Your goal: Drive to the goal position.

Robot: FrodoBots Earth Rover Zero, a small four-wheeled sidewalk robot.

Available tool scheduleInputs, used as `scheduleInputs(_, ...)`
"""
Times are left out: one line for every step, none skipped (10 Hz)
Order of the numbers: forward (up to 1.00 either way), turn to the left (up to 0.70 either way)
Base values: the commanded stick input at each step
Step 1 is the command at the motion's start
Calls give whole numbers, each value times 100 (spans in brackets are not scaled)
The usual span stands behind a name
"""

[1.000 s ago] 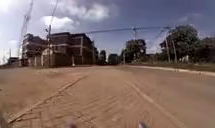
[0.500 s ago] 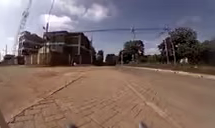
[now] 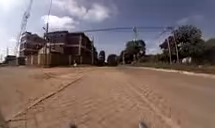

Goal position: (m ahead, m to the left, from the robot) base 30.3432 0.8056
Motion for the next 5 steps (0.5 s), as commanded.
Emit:
scheduleInputs(100, 0)
scheduleInputs(100, 0)
scheduleInputs(100, 0)
scheduleInputs(100, 0)
scheduleInputs(100, 0)
